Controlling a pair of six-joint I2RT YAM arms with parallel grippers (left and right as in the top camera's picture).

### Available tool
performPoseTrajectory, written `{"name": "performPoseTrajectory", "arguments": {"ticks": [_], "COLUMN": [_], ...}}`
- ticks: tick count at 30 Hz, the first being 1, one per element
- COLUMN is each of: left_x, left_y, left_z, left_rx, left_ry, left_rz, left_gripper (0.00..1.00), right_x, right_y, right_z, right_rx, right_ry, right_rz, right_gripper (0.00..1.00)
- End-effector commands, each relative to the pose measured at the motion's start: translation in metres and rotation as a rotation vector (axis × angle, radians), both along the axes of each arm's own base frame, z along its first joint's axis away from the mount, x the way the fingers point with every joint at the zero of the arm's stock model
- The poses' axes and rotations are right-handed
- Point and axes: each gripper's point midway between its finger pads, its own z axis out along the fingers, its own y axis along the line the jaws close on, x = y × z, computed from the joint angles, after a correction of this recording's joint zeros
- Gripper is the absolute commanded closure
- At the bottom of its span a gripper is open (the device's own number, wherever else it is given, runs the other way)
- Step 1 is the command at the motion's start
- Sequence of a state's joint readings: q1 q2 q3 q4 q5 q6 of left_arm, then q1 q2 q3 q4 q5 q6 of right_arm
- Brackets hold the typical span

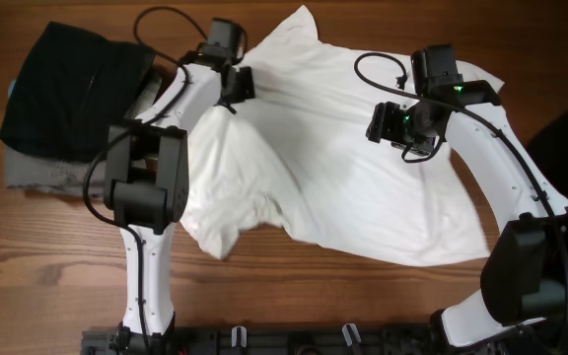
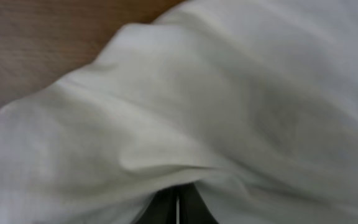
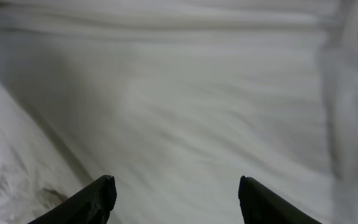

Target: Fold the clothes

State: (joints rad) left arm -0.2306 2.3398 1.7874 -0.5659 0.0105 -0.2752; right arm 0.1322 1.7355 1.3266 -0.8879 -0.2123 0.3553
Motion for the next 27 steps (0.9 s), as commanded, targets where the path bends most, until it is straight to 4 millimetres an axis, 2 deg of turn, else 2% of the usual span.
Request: {"name": "performPoseTrajectory", "arguments": {"ticks": [1, 3, 7, 8, 9, 12, 14, 16, 18, 19, 22, 25, 27], "left_x": [0.021, 0.029, 0.038, 0.039, 0.038, 0.024, 0.010, -0.014, -0.035, -0.044, -0.081, -0.104, -0.116], "left_y": [0.048, 0.045, 0.039, 0.038, 0.036, 0.031, 0.030, 0.032, 0.034, 0.036, 0.044, 0.047, 0.048], "left_z": [-0.018, -0.008, 0.027, 0.040, 0.056, 0.105, 0.129, 0.157, 0.175, 0.180, 0.193, 0.185, 0.177], "left_rx": [-0.037, -0.099, -0.129, -0.132, -0.137, -0.168, -0.181, -0.182, -0.177, -0.175, -0.135, -0.110, -0.102], "left_ry": [-0.023, -0.047, -0.080, -0.092, -0.108, -0.131, -0.124, -0.098, -0.070, -0.055, 0.027, 0.117, 0.176], "left_rz": [0.117, 0.091, 0.073, 0.070, 0.064, 0.044, 0.037, 0.036, 0.039, 0.040, 0.043, 0.022, 0.026], "left_gripper": [0.96, 0.96, 0.95, 0.89, 0.79, 0.60, 0.54, 0.50, 0.49, 0.48, 0.43, 0.41, 0.42], "right_x": [-0.006, -0.006, 0.012, 0.021, 0.028, 0.042, 0.048, 0.049, 0.045, 0.041, 0.032, 0.027, 0.021], "right_y": [-0.004, -0.008, -0.035, -0.042, -0.048, -0.070, -0.077, -0.087, -0.090, -0.089, -0.094, -0.116, -0.137], "right_z": [-0.008, -0.009, -0.010, -0.011, -0.015, -0.032, -0.046, -0.070, -0.087, -0.094, -0.100, -0.092, -0.085], "right_rx": [-0.016, -0.034, -0.182, -0.223, -0.270, -0.386, -0.395, -0.400, -0.387, -0.372, -0.389, -0.461, -0.494], "right_ry": [0.040, 0.039, -0.032, -0.062, -0.084, -0.098, -0.088, -0.046, 0.000, 0.026, 0.070, 0.080, 0.097], "right_rz": [-0.016, -0.024, -0.119, -0.115, -0.103, -0.130, -0.132, -0.151, -0.151, -0.146, -0.110, -0.153, -0.239], "right_gripper": [0.30, 0.28, 0.27, 0.27, 0.27, 0.24, 0.24, 0.28, 0.38, 0.46, 0.80, 0.96, 0.96]}}
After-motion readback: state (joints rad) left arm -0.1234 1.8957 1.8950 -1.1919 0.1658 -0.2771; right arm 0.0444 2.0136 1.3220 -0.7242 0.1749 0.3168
